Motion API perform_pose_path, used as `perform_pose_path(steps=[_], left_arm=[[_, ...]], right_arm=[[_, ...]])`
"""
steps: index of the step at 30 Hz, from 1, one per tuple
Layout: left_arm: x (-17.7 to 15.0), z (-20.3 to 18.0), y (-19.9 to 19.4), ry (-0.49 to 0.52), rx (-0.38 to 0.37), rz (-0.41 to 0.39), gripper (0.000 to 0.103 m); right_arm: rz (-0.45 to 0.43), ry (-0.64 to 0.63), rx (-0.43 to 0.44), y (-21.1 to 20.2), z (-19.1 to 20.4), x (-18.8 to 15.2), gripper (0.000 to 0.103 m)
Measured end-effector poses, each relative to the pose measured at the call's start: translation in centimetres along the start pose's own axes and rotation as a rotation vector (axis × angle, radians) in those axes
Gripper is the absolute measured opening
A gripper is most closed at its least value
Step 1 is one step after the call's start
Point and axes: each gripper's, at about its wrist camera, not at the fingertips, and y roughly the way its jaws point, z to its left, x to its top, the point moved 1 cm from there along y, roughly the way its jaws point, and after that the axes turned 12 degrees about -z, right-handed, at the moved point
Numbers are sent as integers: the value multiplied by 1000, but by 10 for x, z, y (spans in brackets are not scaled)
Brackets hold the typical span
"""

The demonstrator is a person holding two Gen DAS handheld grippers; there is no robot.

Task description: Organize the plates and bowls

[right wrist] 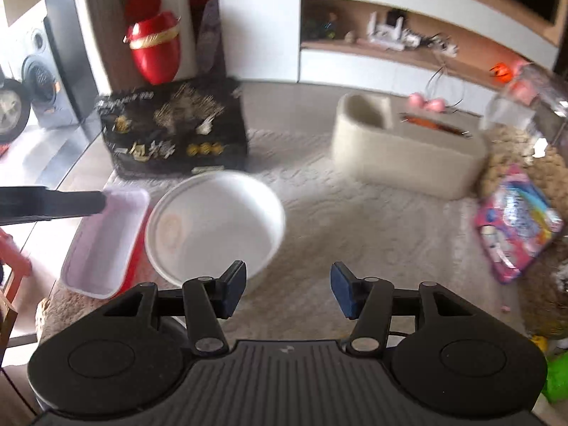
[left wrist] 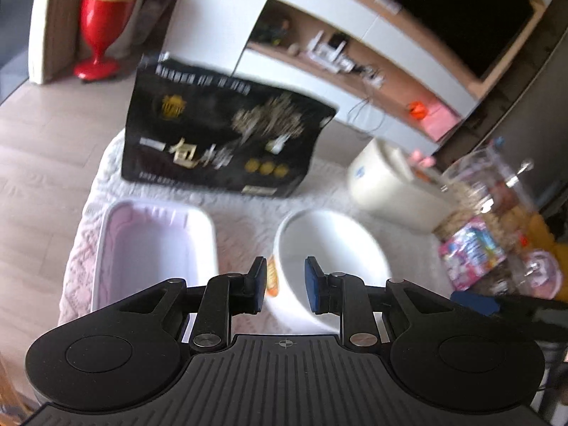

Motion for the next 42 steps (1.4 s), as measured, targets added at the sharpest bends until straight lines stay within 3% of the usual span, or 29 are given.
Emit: perform_pose_path(steps=[4, 10, 15, 19, 23, 27, 29, 33, 35, 42], left_arm=[[-7, -4, 22, -16, -14, 16, 26], [-18, -9, 72, 22, 107, 102, 26], [-29, -8, 95, 69, 64, 189, 26], [-34, -2, 104, 73, 69, 213, 26], [-36, 2, 108, 70, 77, 229, 26], [-38, 6, 110, 54, 76, 254, 27], [-39, 6, 110, 62, 79, 259, 26], [-37, 2, 106, 44, 67, 273, 26], [-27, -2, 92, 16, 36, 237, 26], [-5, -47, 27, 71, -84, 125, 26]], right_arm=[[84, 42, -37, 34, 4, 5, 66], [86, 101, -71, 64, -4, 8, 66], [196, 222, 0, 105, -21, 4, 66], [255, 236, 42, 135, -18, 1, 50], [296, 217, 95, 149, -4, 0, 44], [313, 208, 93, 159, 2, -3, 41], [330, 215, 85, 163, 0, -7, 31], [329, 223, 70, 155, -4, -6, 24], [306, 209, 66, 140, -6, -2, 23], [139, 157, 75, 45, -20, 21, 23]])
